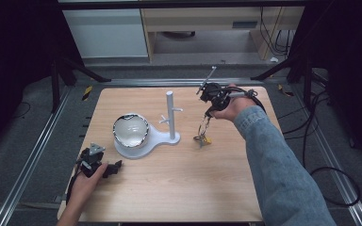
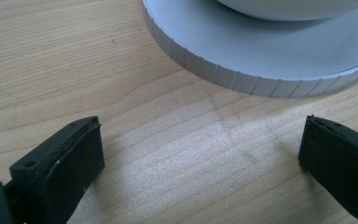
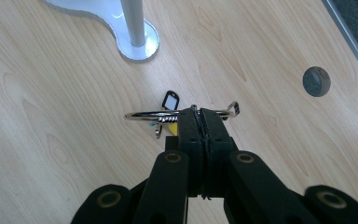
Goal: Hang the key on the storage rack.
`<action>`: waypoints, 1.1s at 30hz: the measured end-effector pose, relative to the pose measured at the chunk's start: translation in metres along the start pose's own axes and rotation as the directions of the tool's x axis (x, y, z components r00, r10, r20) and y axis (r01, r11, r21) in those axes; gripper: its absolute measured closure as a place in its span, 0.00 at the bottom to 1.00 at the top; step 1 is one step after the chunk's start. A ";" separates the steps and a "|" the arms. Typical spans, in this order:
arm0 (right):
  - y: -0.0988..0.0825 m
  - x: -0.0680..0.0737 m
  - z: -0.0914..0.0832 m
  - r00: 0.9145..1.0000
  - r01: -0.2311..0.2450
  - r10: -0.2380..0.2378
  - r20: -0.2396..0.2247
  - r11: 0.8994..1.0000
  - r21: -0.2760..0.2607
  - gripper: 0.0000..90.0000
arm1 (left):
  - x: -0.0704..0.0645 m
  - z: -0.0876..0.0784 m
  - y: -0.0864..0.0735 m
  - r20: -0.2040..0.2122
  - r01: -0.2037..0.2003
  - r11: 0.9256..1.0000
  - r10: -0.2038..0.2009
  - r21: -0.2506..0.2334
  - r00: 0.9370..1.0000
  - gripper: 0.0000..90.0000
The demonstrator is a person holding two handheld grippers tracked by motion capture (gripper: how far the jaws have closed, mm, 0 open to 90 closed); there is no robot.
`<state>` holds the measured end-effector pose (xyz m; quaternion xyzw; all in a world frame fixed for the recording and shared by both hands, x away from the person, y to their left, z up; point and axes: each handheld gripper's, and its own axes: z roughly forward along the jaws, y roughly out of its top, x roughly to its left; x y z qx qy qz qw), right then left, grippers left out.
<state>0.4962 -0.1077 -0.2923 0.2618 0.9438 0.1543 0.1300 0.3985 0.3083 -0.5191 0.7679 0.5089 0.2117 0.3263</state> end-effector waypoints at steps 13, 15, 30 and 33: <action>0.014 0.004 -0.015 1.000 0.025 -0.025 0.018 1.000 -0.013 0.99 | 0.000 0.000 0.000 -0.001 -0.001 1.000 0.001 0.000 1.000 0.00; 0.016 0.004 -0.017 0.999 0.028 -0.028 0.020 1.000 -0.014 0.99 | 0.000 0.000 0.000 -0.001 0.000 1.000 0.000 0.000 1.000 0.00; 0.033 0.009 -0.027 0.998 0.055 -0.055 0.032 0.998 -0.009 0.99 | 0.000 0.000 0.000 0.000 -0.001 1.000 0.001 -0.001 1.000 0.00; 0.035 0.011 -0.030 0.997 0.063 -0.063 0.037 0.998 -0.005 0.99 | 0.000 0.000 0.000 0.000 -0.001 1.000 0.001 -0.001 1.000 0.00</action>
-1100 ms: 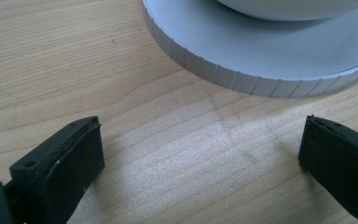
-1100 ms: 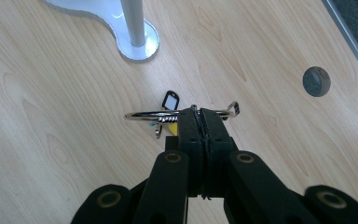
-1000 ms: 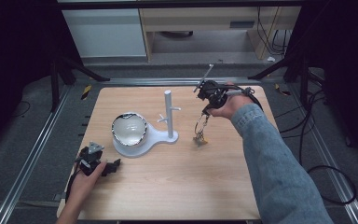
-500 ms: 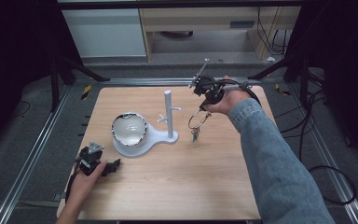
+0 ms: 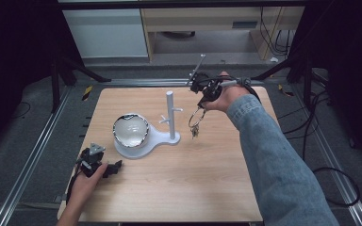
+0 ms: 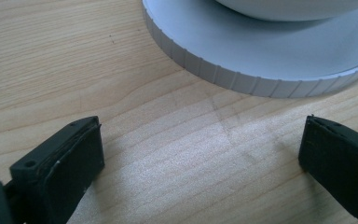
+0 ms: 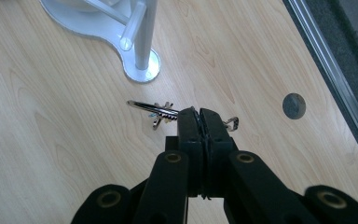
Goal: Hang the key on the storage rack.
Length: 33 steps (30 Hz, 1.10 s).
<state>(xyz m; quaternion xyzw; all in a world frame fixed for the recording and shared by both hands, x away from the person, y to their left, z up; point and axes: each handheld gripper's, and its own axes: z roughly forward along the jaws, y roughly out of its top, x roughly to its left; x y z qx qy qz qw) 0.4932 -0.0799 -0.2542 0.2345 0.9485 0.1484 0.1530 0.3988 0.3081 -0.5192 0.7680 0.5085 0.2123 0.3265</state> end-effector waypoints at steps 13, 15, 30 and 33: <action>0.004 0.007 -0.009 1.000 0.016 -0.016 0.002 1.000 -0.014 0.99 | 0.000 0.000 0.000 0.000 0.001 1.000 -0.001 0.000 1.000 0.00; 0.005 0.007 -0.010 1.000 0.025 -0.025 0.004 1.000 -0.015 0.99 | 0.000 0.000 0.000 0.000 0.000 1.000 0.000 0.000 1.000 0.00; 0.028 0.016 -0.018 0.998 0.067 -0.067 0.011 0.998 -0.004 0.99 | 0.000 0.000 0.000 0.000 0.000 1.000 0.000 0.000 1.000 0.00; 0.034 0.019 -0.021 0.997 0.080 -0.080 0.012 0.997 -0.014 0.99 | 0.000 0.000 0.000 0.000 0.001 1.000 -0.001 0.000 1.000 0.00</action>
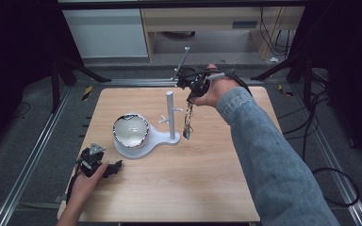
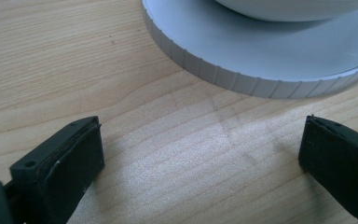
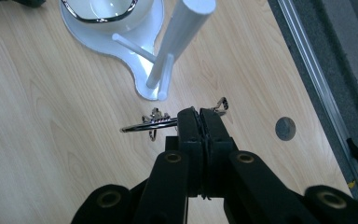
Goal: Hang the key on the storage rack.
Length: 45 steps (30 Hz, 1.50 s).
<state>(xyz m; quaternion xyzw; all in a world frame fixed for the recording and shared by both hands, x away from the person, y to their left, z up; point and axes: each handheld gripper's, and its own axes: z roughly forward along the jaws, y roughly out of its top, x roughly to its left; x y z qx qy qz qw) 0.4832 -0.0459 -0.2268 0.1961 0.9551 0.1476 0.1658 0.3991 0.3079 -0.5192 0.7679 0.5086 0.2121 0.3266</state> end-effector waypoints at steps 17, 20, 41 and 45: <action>0.023 0.000 0.019 1.000 0.012 -0.012 -0.023 1.000 0.021 0.99 | 0.000 0.000 0.000 0.001 0.000 1.000 0.000 0.000 1.000 0.00; 0.025 -0.002 0.024 0.999 0.012 -0.011 -0.032 1.000 0.023 0.99 | 0.000 0.000 0.000 0.001 0.000 1.000 0.000 0.000 1.000 0.00; 0.019 -0.020 0.033 0.997 -0.073 0.072 -0.031 0.997 -0.016 0.85 | 0.000 0.000 0.000 0.001 0.000 1.000 0.000 0.000 1.000 0.00; 0.014 -0.026 0.033 0.996 -0.094 0.094 0.007 0.995 -0.020 0.73 | 0.000 0.000 0.000 0.001 0.000 1.000 0.000 0.000 1.000 0.00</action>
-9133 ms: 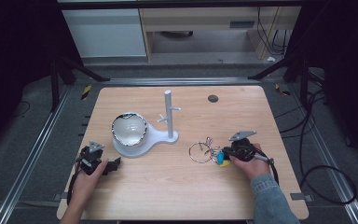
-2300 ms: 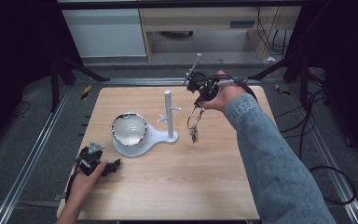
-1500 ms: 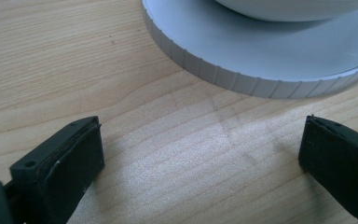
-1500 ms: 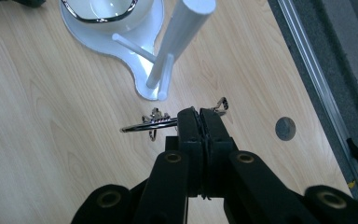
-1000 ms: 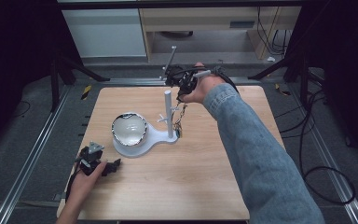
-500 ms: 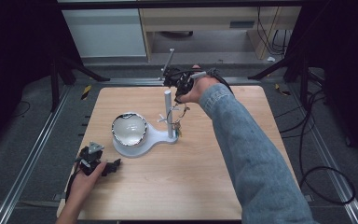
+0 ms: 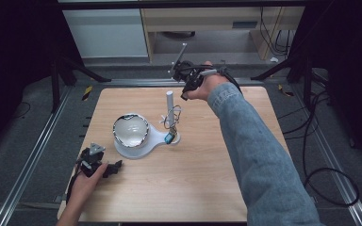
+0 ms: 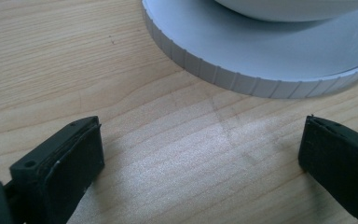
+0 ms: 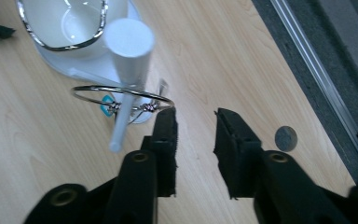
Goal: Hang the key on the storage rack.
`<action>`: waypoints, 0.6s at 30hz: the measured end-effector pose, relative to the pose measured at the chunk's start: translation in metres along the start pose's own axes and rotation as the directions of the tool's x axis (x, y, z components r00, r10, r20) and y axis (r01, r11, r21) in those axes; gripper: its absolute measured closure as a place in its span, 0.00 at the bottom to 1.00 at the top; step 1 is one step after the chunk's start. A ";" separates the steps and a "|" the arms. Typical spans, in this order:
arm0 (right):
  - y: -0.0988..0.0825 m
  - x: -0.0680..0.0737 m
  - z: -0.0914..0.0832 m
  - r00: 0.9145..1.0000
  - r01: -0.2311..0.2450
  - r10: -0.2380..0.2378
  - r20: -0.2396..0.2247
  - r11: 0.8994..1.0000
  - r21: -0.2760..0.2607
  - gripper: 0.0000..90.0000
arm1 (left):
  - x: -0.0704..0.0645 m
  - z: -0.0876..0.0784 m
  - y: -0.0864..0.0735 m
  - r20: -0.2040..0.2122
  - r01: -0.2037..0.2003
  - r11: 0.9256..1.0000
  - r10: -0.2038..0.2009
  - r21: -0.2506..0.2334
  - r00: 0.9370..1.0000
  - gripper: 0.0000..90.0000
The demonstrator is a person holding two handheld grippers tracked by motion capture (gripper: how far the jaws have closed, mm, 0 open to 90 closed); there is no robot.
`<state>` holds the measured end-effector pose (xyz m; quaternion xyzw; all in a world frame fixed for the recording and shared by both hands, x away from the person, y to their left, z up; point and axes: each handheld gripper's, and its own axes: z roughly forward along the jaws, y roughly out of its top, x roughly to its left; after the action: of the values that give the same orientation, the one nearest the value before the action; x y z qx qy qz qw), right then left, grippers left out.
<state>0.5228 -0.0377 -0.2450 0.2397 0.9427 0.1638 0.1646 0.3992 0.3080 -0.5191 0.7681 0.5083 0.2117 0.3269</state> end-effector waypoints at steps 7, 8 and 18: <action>-0.010 -0.015 0.000 0.997 -0.048 0.049 0.056 0.998 -0.032 0.52 | 0.000 0.000 0.000 0.000 0.000 1.000 0.000 0.000 1.000 0.00; -0.012 -0.017 -0.001 0.996 -0.059 0.061 0.062 0.997 -0.042 0.48 | 0.000 0.000 0.000 0.000 0.000 1.000 0.000 0.000 1.000 0.00; -0.023 -0.032 0.000 0.984 -0.112 0.125 0.125 0.988 -0.111 0.19 | 0.000 0.000 0.000 0.000 0.000 1.000 0.000 0.000 1.000 0.00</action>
<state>0.5400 -0.0732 -0.2463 0.2969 0.9040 0.2058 0.2287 0.3992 0.3079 -0.5192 0.7680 0.5084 0.2118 0.3268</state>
